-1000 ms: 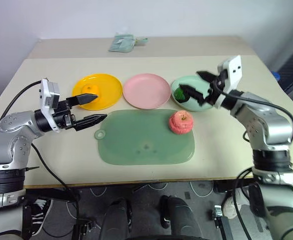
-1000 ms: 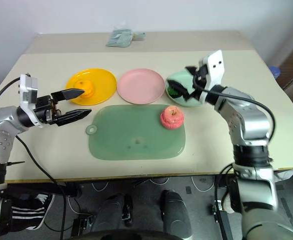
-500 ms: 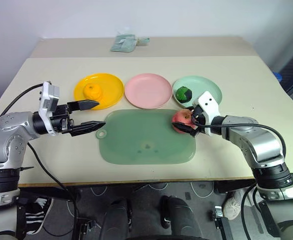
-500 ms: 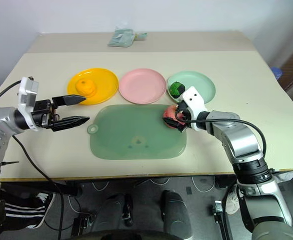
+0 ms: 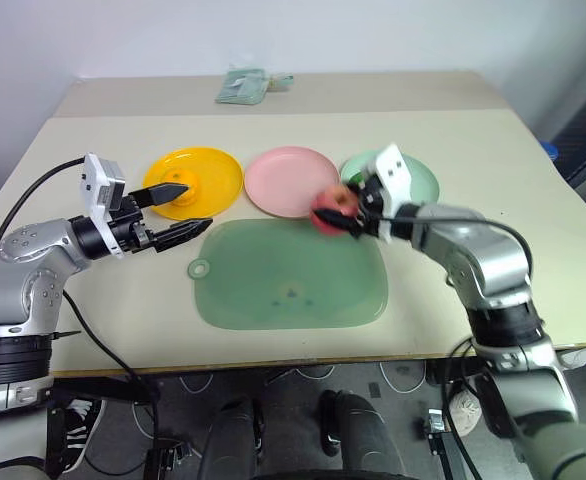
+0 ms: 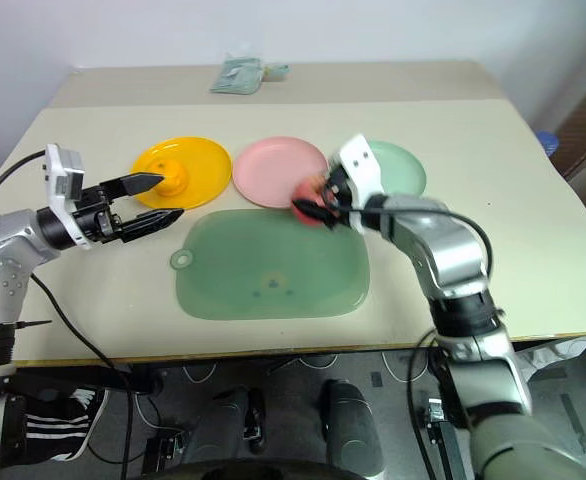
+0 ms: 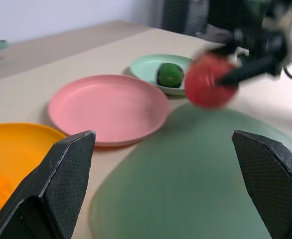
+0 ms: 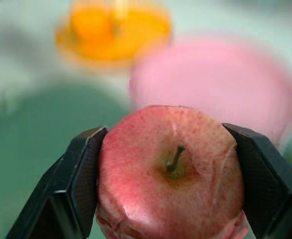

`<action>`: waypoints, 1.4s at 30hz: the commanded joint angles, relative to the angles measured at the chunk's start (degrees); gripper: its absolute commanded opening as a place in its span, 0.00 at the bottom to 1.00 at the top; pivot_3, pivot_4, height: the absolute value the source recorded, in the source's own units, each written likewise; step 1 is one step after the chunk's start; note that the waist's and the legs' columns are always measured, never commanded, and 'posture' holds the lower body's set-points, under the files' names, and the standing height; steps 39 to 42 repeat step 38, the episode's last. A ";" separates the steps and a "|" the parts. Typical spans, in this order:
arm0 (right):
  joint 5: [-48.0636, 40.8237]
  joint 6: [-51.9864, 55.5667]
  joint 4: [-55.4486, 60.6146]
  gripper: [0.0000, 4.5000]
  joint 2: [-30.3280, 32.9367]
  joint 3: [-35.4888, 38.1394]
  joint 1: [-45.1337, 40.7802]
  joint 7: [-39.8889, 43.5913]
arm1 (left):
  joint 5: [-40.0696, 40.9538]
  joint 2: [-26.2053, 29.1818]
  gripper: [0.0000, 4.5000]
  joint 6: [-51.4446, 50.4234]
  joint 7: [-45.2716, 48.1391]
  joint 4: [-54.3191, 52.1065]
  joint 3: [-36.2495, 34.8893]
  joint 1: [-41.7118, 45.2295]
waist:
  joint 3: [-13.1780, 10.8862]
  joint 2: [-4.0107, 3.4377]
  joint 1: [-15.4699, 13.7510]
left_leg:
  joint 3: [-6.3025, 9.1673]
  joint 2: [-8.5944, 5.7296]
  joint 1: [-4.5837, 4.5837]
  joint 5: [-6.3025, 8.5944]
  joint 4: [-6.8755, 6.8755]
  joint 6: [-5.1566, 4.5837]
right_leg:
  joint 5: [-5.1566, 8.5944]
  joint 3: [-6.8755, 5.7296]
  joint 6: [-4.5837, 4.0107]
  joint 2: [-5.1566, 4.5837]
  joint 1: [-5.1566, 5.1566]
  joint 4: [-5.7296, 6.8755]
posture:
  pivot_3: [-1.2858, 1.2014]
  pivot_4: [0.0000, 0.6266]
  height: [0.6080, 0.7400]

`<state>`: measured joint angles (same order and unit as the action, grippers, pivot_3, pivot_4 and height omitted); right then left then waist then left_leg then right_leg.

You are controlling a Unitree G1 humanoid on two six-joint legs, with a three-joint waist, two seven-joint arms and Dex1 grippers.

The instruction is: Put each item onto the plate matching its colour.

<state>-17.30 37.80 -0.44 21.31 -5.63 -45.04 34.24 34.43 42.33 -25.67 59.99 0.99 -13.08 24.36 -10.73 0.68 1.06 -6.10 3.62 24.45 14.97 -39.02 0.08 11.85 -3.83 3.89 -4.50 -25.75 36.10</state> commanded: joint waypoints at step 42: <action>-28.55 9.01 35.47 0.99 25.54 20.06 36.71 17.90 | 5.49 -4.50 1.00 -3.68 8.87 1.16 6.80 4.39 | -0.01 0.04 -0.38 | 0.18 -0.02 -0.08 0.02 0.01 0.02 | 0.11 -0.08 -0.27 -0.03 0.25 -0.33 | 0.52 0.24 1.00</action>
